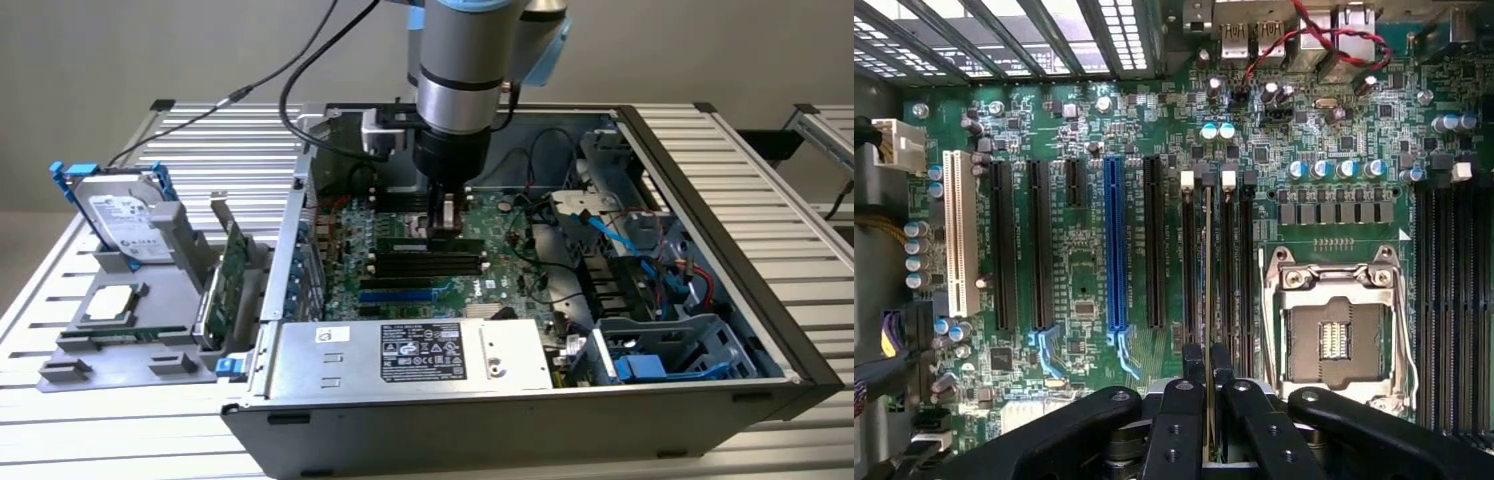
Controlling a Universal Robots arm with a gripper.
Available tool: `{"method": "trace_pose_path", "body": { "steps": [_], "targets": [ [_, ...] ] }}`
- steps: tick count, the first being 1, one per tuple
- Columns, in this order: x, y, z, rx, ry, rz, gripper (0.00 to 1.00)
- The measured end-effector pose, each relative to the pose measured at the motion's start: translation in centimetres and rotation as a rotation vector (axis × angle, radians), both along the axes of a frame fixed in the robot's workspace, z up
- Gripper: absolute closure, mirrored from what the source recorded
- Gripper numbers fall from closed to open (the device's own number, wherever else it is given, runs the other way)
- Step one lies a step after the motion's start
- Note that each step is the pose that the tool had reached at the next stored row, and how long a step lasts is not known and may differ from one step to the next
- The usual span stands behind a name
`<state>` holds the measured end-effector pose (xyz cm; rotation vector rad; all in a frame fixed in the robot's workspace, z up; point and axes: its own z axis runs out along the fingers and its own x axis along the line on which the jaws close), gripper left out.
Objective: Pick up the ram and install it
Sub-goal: 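Insert the ram into the slot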
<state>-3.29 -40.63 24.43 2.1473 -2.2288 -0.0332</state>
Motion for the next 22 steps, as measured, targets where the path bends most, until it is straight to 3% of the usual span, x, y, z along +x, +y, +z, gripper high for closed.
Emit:
{"method": "trace_pose_path", "body": {
  "steps": [9, 18, 20, 22],
  "targets": [
    [-0.2, -0.05, -1.47, -0.0002, -0.0017, -0.003, 0.86],
    [-0.2, -0.04, -1.14, -0.0002, -0.0021, -0.002, 0.86],
    [-0.2, -0.04, -0.87, -0.0002, -0.0037, 0.001, 0.86],
    [-0.3, -0.05, -0.82, -0.0005, -0.0089, 0.004, 0.86]
  ]
}}
